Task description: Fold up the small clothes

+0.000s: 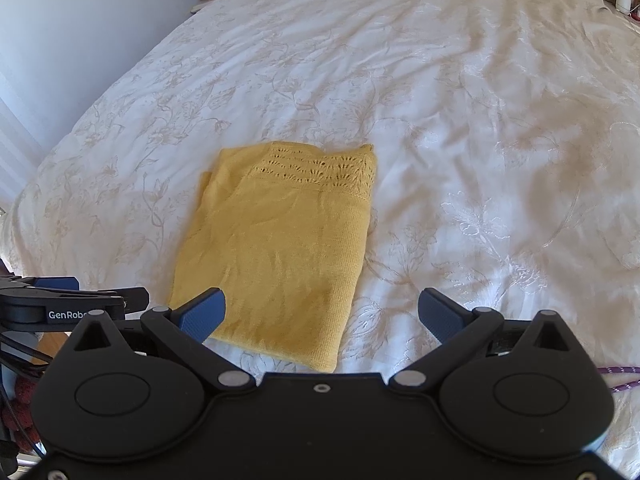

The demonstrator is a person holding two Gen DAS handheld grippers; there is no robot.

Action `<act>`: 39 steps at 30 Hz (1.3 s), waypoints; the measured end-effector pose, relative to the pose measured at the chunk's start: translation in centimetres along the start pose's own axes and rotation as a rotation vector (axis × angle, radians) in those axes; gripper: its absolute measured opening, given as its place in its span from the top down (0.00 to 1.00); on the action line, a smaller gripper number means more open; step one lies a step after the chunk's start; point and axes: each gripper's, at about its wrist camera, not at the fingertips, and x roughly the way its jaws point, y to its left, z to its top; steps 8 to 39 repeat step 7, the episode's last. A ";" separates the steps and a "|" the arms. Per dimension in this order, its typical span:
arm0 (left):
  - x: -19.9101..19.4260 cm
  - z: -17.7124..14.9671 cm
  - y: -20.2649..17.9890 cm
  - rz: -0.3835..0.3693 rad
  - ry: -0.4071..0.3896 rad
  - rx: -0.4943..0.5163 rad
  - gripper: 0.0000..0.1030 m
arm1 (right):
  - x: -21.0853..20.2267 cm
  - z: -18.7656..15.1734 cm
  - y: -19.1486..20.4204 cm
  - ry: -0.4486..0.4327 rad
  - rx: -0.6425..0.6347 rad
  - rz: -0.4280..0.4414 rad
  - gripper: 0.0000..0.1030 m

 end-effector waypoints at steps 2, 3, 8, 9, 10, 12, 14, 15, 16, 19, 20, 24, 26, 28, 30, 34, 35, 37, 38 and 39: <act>0.0 -0.1 -0.1 0.002 -0.005 0.004 0.02 | 0.1 0.0 0.1 0.001 0.000 0.003 0.01; 0.0 -0.1 -0.2 0.000 -0.007 0.006 0.02 | 0.1 0.0 0.0 0.002 0.001 0.005 0.01; 0.1 0.0 -0.3 -0.005 -0.006 0.008 0.02 | 0.2 -0.1 -0.1 0.005 0.012 0.010 0.01; 0.1 0.0 -0.3 -0.005 -0.006 0.008 0.02 | 0.2 -0.1 -0.1 0.005 0.012 0.010 0.01; 0.1 0.0 -0.3 -0.005 -0.006 0.008 0.02 | 0.2 -0.1 -0.1 0.005 0.012 0.010 0.01; 0.1 0.0 -0.3 -0.005 -0.006 0.008 0.02 | 0.2 -0.1 -0.1 0.005 0.012 0.010 0.01; 0.1 0.0 -0.3 -0.005 -0.006 0.008 0.02 | 0.2 -0.1 -0.1 0.005 0.012 0.010 0.01; 0.1 0.0 -0.3 -0.005 -0.006 0.008 0.02 | 0.2 -0.1 -0.1 0.005 0.012 0.010 0.01; 0.1 0.0 -0.3 -0.005 -0.006 0.008 0.02 | 0.2 -0.1 -0.1 0.005 0.012 0.010 0.01; 0.1 0.0 -0.3 -0.005 -0.006 0.008 0.02 | 0.2 -0.1 -0.1 0.005 0.012 0.010 0.01; 0.1 0.0 -0.3 -0.005 -0.006 0.008 0.02 | 0.2 -0.1 -0.1 0.005 0.012 0.010 0.01; 0.1 0.0 -0.3 -0.005 -0.006 0.008 0.02 | 0.2 -0.1 -0.1 0.005 0.012 0.010 0.01; 0.1 0.0 -0.3 -0.005 -0.006 0.008 0.02 | 0.2 -0.1 -0.1 0.005 0.012 0.010 0.01; 0.1 0.0 -0.3 -0.005 -0.006 0.008 0.02 | 0.2 -0.1 -0.1 0.005 0.012 0.010 0.01; 0.1 0.0 -0.3 -0.005 -0.006 0.008 0.02 | 0.2 -0.1 -0.1 0.005 0.012 0.010 0.01; 0.1 0.0 -0.3 -0.005 -0.006 0.008 0.02 | 0.2 -0.1 -0.1 0.005 0.012 0.010 0.01; 0.1 0.0 -0.3 -0.005 -0.006 0.008 0.02 | 0.2 -0.1 -0.1 0.005 0.012 0.010 0.01; 0.1 0.0 -0.3 -0.005 -0.006 0.008 0.02 | 0.2 -0.1 -0.1 0.005 0.012 0.010 0.01; 0.1 0.0 -0.3 -0.005 -0.006 0.008 0.02 | 0.2 -0.1 -0.1 0.005 0.012 0.010 0.01; 0.1 0.0 -0.3 -0.005 -0.006 0.008 0.02 | 0.2 -0.1 -0.1 0.005 0.012 0.010 0.01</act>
